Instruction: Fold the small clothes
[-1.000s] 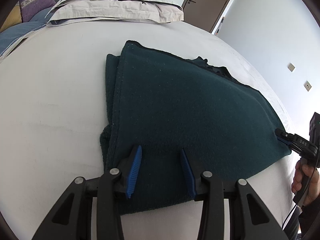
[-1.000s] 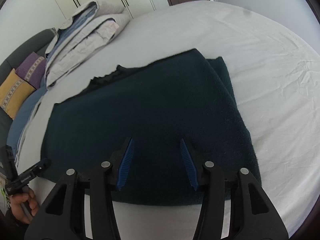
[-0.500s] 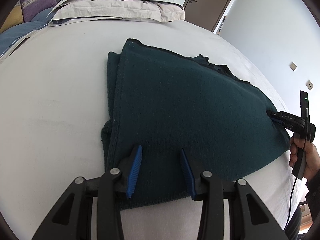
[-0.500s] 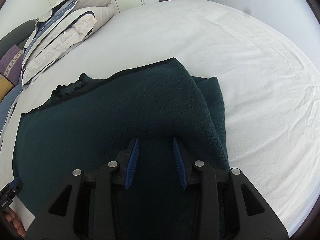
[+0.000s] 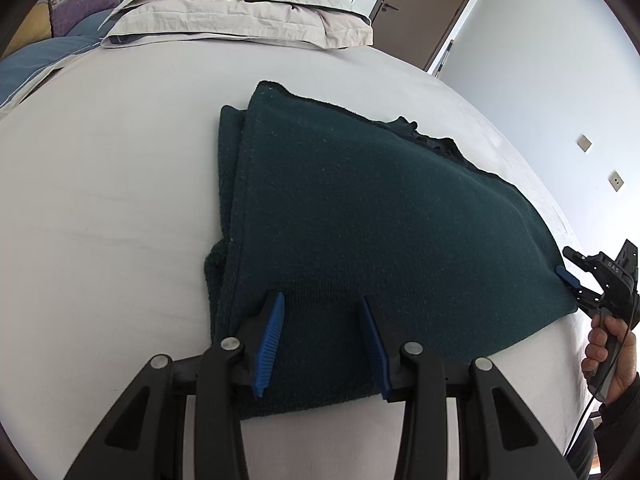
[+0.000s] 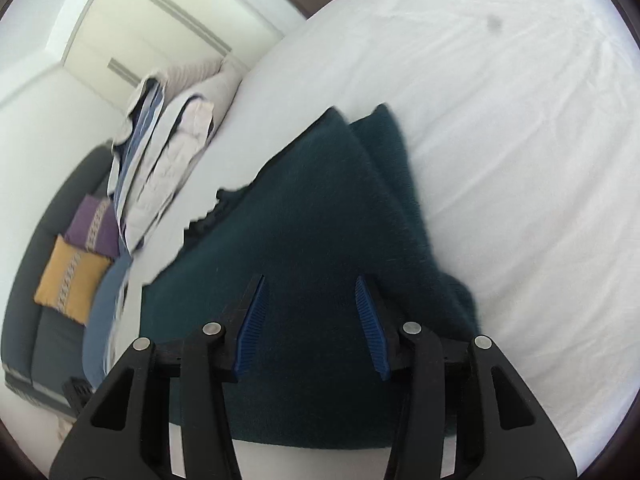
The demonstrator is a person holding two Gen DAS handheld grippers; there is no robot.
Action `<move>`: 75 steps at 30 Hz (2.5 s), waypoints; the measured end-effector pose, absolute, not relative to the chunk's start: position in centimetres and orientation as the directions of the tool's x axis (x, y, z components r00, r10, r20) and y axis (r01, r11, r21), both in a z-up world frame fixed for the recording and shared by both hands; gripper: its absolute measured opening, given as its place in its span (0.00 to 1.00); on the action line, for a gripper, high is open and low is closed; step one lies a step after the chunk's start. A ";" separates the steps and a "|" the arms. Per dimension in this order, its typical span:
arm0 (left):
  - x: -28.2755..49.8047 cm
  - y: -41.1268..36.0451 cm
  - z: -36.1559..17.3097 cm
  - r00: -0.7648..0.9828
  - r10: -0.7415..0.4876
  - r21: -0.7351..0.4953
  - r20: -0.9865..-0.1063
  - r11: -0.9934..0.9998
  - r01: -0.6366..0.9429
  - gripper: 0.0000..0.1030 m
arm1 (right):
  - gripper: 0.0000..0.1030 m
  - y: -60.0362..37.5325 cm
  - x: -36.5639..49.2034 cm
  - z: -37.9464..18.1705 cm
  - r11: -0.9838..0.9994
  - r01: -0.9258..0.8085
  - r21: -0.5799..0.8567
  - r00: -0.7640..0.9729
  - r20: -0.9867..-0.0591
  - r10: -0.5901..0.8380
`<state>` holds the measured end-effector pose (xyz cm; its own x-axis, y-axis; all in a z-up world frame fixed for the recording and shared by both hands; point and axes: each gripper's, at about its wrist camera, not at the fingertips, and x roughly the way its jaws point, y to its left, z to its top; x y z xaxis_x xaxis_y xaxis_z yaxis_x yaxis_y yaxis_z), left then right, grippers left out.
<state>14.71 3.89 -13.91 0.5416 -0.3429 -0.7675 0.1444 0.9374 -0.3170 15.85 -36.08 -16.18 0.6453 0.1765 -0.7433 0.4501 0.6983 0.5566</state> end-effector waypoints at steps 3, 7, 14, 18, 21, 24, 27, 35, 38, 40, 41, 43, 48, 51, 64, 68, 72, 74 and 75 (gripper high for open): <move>14.6 3.6 -13.9 0.548 -0.330 -0.302 -0.769 0.942 0.144 0.41 | 0.46 -36.2 14.6 -14.6 0.672 0.474 0.569 0.664 -0.732 0.151; 14.6 3.5 -13.9 0.549 -0.327 -0.300 -0.769 0.943 0.142 0.41 | 0.46 -32.1 14.5 -12.8 0.724 0.337 0.602 0.676 -0.690 0.259; 14.6 4.0 -13.6 0.549 -0.352 -0.332 -0.758 0.933 0.140 0.41 | 0.46 -23.5 16.3 -14.4 0.747 0.247 0.617 0.567 -0.717 0.405; 14.5 4.4 -13.1 0.544 -0.362 -0.339 -0.757 0.929 0.146 0.42 | 0.46 -19.8 16.5 -14.8 0.761 0.208 0.614 0.529 -0.725 0.441; 13.9 5.1 -12.2 0.564 -0.358 -0.351 -0.744 0.928 0.126 0.53 | 0.46 -18.0 16.7 -14.9 0.772 0.184 0.608 0.504 -0.733 0.457; 13.0 6.6 -10.8 0.599 -0.356 -0.377 -0.717 0.921 0.096 0.63 | 0.49 -17.0 16.7 -14.6 0.776 0.168 0.608 0.499 -0.731 0.465; 12.7 8.9 -10.2 0.629 -0.346 -0.409 -0.696 0.911 0.049 0.70 | 0.57 -16.4 16.7 -14.1 0.775 0.158 0.612 0.505 -0.725 0.469; 16.3 13.2 -12.0 0.549 -0.485 -0.610 -0.681 0.790 -0.059 0.69 | 0.61 -14.1 19.2 -12.8 0.765 0.087 0.638 0.489 -0.696 0.525; 18.3 12.7 -13.6 0.476 -0.574 -0.683 -0.667 0.725 -0.082 0.69 | 0.66 -12.8 20.4 -12.3 0.768 0.056 0.638 0.483 -0.690 0.538; 19.1 12.3 -14.5 0.448 -0.598 -0.703 -0.665 0.703 -0.105 0.69 | 0.67 -12.1 21.0 -11.7 0.766 0.030 0.642 0.495 -0.676 0.547; 19.4 12.0 -14.6 0.447 -0.599 -0.702 -0.665 0.705 -0.100 0.69 | 0.69 -11.8 21.2 -11.3 0.766 0.015 0.643 0.506 -0.665 0.549; 19.8 11.5 -14.7 0.444 -0.608 -0.711 -0.658 0.697 -0.098 0.69 | 0.72 -11.3 21.4 -10.4 0.772 -0.022 0.635 0.541 -0.642 0.543; 20.6 11.9 -15.8 0.440 -0.671 -0.782 -0.597 0.609 -0.132 0.69 | 0.75 -10.4 21.5 -8.5 0.806 -0.071 0.588 0.625 -0.603 0.495; 20.6 12.2 -16.0 0.431 -0.697 -0.804 -0.573 0.579 -0.132 0.68 | 0.75 -10.3 21.9 -8.1 0.810 -0.050 0.584 0.630 -0.611 0.479; 20.3 11.6 -16.6 0.412 -0.757 -0.857 -0.506 0.493 -0.148 0.64 | 0.85 -8.8 22.9 -5.8 0.850 -0.132 0.509 0.671 -0.586 0.455; 20.8 10.8 -17.8 0.375 -0.775 -0.859 -0.509 0.482 -0.172 0.13 | 0.85 -8.0 24.4 -7.9 0.836 -0.065 0.544 0.596 -0.651 0.470; 19.9 11.5 -18.5 0.414 -0.778 -0.880 -0.473 0.440 -0.179 0.13 | 0.85 -9.1 26.4 -11.9 0.768 0.042 0.639 0.461 -0.694 0.553; 19.9 11.4 -17.9 0.421 -0.767 -0.873 -0.484 0.459 -0.167 0.13 | 0.85 -10.2 26.9 -13.9 0.731 0.098 0.675 0.449 -0.686 0.573; 19.9 11.2 -17.6 0.423 -0.761 -0.867 -0.491 0.471 -0.159 0.13 | 0.85 -10.8 27.1 -15.1 0.709 0.134 0.692 0.440 -0.683 0.583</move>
<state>19.87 11.23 -17.56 0.4228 -0.7614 -0.4915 -0.1594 0.4714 -0.8674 27.14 -10.84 -15.14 0.4403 0.5833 -0.6826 0.1337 0.7092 0.6922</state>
